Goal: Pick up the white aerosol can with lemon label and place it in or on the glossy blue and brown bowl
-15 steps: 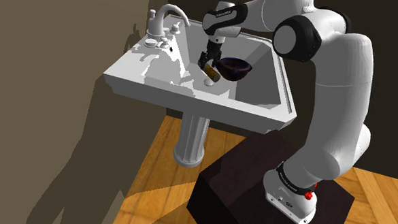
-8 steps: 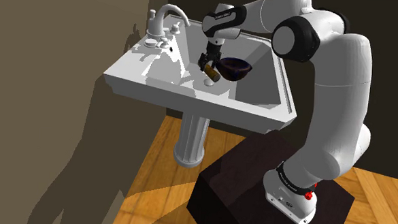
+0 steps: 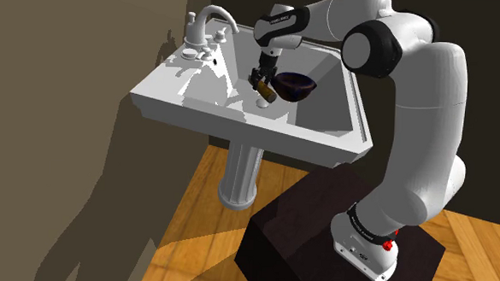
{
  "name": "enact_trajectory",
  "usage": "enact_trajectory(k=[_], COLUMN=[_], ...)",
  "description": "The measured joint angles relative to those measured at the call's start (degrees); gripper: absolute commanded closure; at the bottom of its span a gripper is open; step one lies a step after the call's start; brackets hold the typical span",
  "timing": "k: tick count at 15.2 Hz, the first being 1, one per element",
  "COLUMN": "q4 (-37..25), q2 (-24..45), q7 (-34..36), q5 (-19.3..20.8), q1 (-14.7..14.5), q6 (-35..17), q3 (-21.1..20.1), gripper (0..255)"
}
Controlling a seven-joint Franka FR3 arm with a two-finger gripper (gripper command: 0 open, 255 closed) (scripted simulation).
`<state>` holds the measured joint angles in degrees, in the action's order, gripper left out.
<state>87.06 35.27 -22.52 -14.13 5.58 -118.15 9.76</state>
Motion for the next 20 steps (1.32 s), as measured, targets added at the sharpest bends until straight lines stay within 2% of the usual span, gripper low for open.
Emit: enact_trajectory(k=[7,20], q4=[-0.52,-5.27], q2=[-0.99,-4.47], q7=[0.32,1.60], q5=[0.27,1.41], q1=[-0.11,0.05], q6=[1.58,9.66], q3=[0.11,0.72], gripper=[255,255])
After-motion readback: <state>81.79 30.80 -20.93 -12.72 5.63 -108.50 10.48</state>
